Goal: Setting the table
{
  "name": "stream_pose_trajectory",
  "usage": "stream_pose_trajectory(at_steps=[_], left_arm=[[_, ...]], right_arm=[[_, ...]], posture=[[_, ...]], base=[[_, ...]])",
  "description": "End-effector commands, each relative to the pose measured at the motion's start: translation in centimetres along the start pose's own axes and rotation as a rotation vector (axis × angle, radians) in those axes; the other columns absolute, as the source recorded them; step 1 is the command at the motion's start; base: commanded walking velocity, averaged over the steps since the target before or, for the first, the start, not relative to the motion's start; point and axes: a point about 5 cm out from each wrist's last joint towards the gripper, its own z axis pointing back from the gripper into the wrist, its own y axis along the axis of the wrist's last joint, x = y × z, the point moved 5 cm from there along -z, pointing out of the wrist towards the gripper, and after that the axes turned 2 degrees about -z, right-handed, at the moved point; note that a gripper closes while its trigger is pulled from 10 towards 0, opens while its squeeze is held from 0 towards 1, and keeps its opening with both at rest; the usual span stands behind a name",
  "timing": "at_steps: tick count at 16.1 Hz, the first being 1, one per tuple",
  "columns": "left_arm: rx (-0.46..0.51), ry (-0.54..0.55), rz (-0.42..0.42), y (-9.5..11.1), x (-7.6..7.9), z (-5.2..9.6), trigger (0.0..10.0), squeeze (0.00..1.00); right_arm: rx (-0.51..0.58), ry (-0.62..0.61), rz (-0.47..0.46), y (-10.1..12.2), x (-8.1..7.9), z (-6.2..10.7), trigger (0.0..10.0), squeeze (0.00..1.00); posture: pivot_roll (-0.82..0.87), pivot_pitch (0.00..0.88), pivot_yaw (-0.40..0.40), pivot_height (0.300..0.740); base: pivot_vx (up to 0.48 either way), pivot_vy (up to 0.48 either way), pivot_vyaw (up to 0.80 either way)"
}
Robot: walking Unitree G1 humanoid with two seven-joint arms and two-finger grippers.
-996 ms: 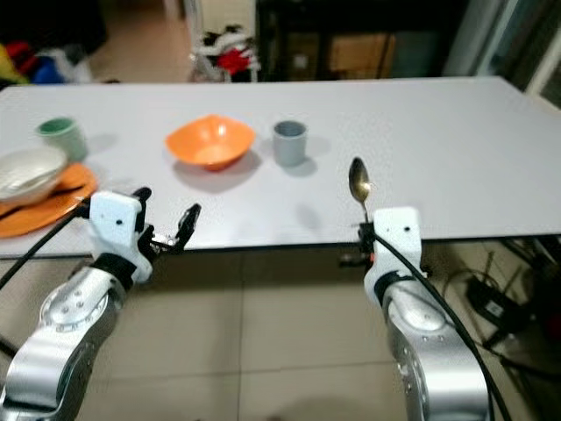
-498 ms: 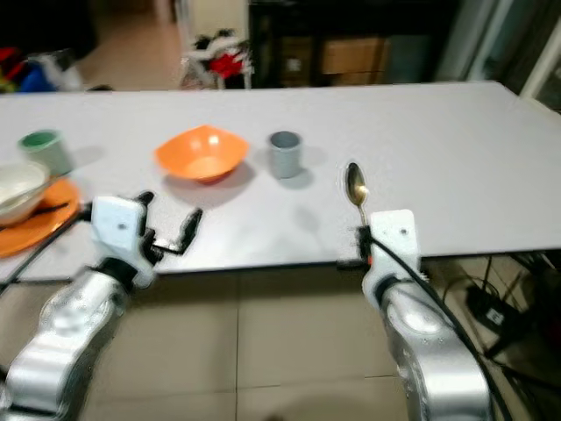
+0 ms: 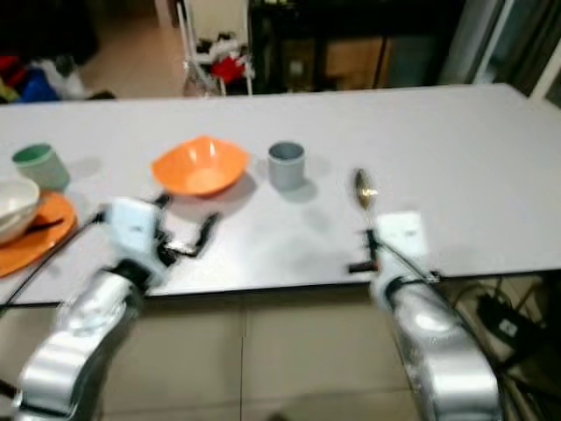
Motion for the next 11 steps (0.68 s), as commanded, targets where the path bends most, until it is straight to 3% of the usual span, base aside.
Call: stream_pose_trajectory(at_steps=[1,3,6,8,11], left_arm=[[0.0,0.036,-0.022,0.2,-1.2,0.2,10.0,0.0],[-0.017,0.033,-0.012,-0.1,-1.2,0.2,10.0,0.0],[-0.041,-0.093,-0.049,-0.6,0.3,0.4,10.0,0.0],[-0.052,-0.192,-0.062,-0.7,1.4,0.8,10.0,0.0],[-0.08,-0.314,-0.063,-1.0,2.5,1.1,10.0,0.0]], right_arm=[[0.016,0.036,0.005,0.6,-1.0,-0.2,10.0,0.0],[0.0,0.034,0.017,0.4,-0.8,-0.4,10.0,0.0],[-0.036,0.027,0.035,-0.2,-0.5,-1.0,10.0,0.0],[-0.055,0.029,-0.021,-0.4,-0.5,-1.7,10.0,0.0],[-0.085,0.075,0.054,-0.6,-0.8,-3.7,10.0,0.0]], posture=[[0.06,0.0,0.038,0.74],[0.07,0.0,0.036,0.74],[0.07,0.0,0.037,0.74],[0.07,0.0,0.042,0.74],[0.07,0.0,0.049,0.74]], base=[[0.285,0.0,0.0],[0.135,0.0,0.0],[0.0,0.0,0.0],[0.0,0.0,0.0],[0.0,0.0,0.0]])
